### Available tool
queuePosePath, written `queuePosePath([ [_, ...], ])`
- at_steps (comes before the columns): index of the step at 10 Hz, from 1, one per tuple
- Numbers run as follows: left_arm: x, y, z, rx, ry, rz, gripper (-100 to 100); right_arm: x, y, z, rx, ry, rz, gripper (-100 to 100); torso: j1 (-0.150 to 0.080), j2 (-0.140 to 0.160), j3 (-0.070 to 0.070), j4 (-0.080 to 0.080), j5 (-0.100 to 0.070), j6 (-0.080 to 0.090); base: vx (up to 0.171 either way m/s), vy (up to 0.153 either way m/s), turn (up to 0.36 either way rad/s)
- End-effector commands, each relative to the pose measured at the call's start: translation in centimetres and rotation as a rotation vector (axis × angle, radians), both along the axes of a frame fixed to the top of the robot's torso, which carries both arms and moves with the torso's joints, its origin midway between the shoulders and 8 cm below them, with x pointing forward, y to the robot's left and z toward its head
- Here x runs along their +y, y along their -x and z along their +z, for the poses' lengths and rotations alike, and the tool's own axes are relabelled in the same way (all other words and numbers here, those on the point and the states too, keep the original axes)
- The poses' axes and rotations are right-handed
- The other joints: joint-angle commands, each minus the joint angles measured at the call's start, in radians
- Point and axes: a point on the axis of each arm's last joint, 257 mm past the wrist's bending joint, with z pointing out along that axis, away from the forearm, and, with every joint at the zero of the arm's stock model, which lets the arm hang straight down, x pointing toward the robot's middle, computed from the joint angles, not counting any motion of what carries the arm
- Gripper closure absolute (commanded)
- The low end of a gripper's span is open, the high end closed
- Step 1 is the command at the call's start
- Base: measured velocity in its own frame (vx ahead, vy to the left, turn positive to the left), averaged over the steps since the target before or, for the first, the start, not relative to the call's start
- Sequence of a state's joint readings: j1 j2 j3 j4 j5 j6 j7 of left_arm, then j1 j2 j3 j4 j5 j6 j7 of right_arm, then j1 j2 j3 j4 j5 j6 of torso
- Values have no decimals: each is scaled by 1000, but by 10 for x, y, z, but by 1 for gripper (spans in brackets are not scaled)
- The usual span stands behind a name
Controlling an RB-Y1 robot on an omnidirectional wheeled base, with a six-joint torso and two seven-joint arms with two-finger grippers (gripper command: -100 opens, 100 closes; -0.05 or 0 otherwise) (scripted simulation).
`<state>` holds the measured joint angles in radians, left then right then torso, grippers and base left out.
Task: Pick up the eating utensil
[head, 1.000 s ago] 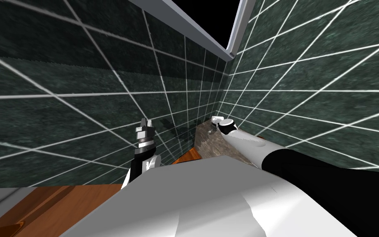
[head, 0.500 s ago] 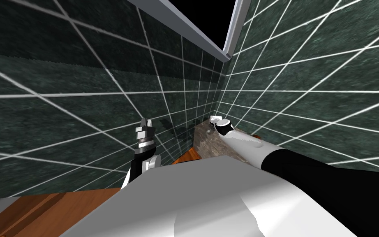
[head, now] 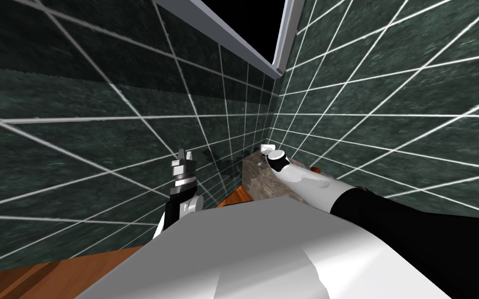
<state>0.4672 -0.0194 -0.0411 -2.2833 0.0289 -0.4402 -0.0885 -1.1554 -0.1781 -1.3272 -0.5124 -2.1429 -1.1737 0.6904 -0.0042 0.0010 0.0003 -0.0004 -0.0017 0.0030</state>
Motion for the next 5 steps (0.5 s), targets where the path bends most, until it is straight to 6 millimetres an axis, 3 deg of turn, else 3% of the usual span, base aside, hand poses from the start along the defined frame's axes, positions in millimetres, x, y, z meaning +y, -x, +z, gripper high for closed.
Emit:
queuePosePath([
  [1, 0, 0, 0, 0, 0, 0, 0, -3, -8, 11, -16, 15, -15, 100, 0, 0, 0, 0, 0, 0, -6, -41, -52],
  [3, 0, 0, 0, 0, 0, 0, 0, 9, -5, 3, 4, 3, 13, 100, 2, -1, -1, 0, 0, 0, 3, -8, 3],
  [4, 0, 0, 0, 0, 0, 0, 0, 5, -6, 6, -1, 7, 5, 100, 3, -1, -1, -1, 0, -1, 0, 0, 0],
  [5, 0, 0, 0, 0, 0, 0, 0, 6, -6, 5, -1, 6, 6, 0, 3, -1, -1, -1, 0, 0, 0, 0, 0],
])
